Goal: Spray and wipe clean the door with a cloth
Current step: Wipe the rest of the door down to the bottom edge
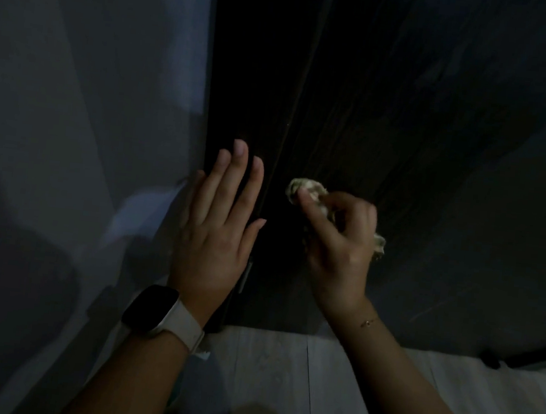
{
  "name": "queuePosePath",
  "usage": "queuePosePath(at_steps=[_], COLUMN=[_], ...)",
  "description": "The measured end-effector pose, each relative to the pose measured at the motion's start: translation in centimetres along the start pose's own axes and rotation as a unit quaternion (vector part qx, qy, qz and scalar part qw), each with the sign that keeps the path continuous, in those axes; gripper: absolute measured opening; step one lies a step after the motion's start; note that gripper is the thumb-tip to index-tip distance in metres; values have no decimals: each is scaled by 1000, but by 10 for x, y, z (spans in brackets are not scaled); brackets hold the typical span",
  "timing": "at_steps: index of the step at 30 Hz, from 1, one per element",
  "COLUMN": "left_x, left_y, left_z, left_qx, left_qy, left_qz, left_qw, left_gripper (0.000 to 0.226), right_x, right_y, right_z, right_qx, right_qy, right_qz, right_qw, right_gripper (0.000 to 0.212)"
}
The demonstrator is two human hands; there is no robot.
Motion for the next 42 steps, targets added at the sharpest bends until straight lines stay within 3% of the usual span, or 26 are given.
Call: queuePosePath(at_steps=[4,8,12,15,19,27,32,37,42], left_x=[1,6,-1,-15,-43,-134,-208,-262,-286], left_y=[5,18,37,72,134,243,288,306,307], left_z=[11,26,48,61,66,78,73,61,62], left_qx=[19,86,139,129,121,88,21,-48,-92], left_qy=[-32,-107,-139,-131,-134,-101,-47,-19,49], left_qz=[22,51,74,16,-58,-146,-180,-159,-181], left_qw=[999,989,978,983,982,980,982,986,978], left_gripper=[74,68,61,58,56,57,56,73,66], right_x=[31,56,65,53,28,-27,-74,-123,-170], right_y=[-9,-16,-20,-4,29,105,170,225,242], right_z=[-18,8,75,131,208,317,332,316,310], right_qx=[0,-54,-60,-98,-52,-9,-43,-36,-37], right_qy=[-113,-172,-131,-61,17,97,122,121,184], right_qz=[3,-80,-126,-206,-253,-247,-208,-169,-129], right_qw=[994,980,981,972,966,964,970,978,974], right_gripper=[42,39,42,42,46,48,49,50,43])
Point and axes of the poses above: each hand's wrist, its own x-axis away from the middle knuckle, its own z-axis out of the back of the hand, y = z × x, the point moved 5 cm from there along -x, towards the middle knuckle, and after that the axes turned 2 degrees about -y, right-handed, at the moved point
